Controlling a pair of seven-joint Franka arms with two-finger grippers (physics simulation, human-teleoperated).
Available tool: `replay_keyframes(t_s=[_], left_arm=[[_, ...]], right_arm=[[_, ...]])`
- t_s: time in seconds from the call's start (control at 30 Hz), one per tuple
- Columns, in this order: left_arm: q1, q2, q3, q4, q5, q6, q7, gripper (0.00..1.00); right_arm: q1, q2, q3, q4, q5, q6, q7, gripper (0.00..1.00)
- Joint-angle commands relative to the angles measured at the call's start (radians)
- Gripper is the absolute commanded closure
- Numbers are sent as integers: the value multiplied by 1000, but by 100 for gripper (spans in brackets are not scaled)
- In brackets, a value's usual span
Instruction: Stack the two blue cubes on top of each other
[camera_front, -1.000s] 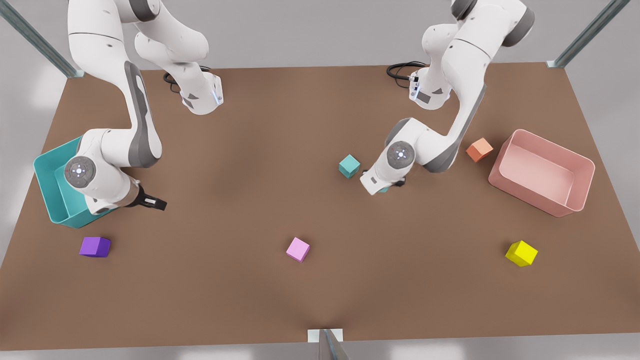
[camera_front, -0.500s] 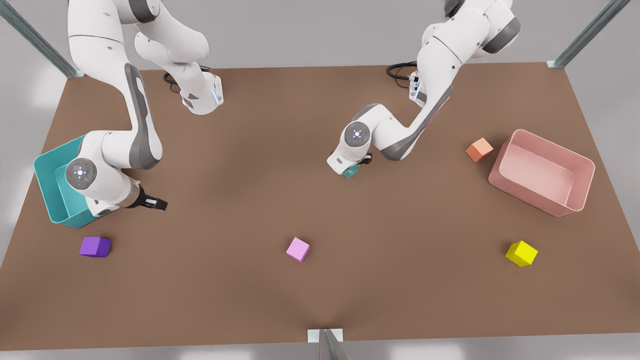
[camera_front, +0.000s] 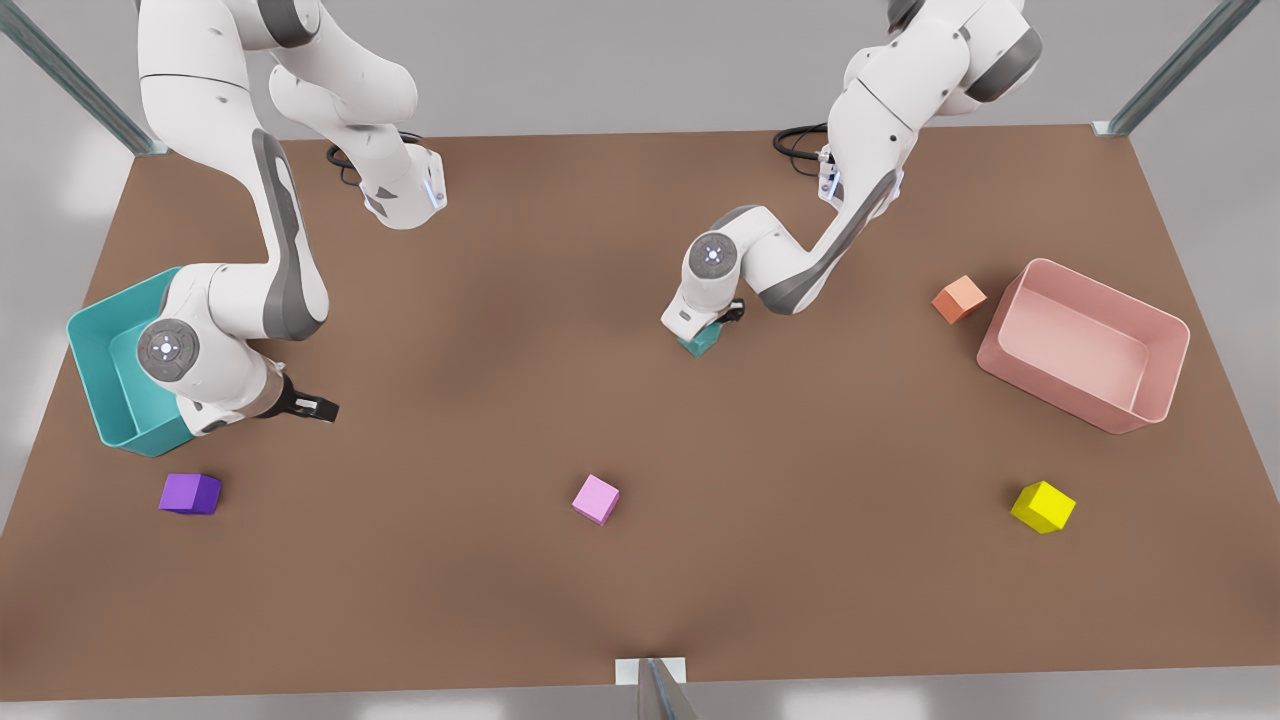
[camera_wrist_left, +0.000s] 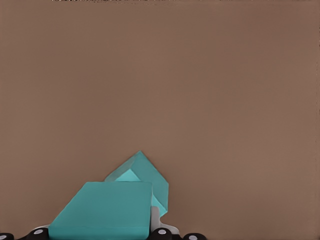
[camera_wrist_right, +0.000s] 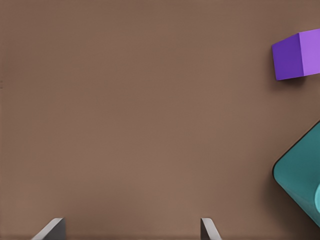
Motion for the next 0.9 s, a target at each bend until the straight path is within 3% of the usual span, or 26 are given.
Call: replay_keyframes(t_s=[0.0,0.47,0.5,0.53,0.77,0.87], left_arm=[[0,5,-1,-1,0,46,-146,38],[1,-3,0,-44,7,65,-149,38],[3,-3,0,-44,7,65,-149,26],[4,-3,0,-44,20,62,-149,0],[17,-26,-1,-33,20,13,-146,0],[70,-91,-58,104,20,-265,-113,0]], right_arm=[[0,-1,0,0,1,3,-7,0],[1,1,0,0,2,3,-6,0],[1,1,0,2,2,3,-6,0],[1,1,0,0,2,3,-6,0],[1,-1,0,0,4,0,-6,0],[1,-1,0,0,4,1,-6,0]])
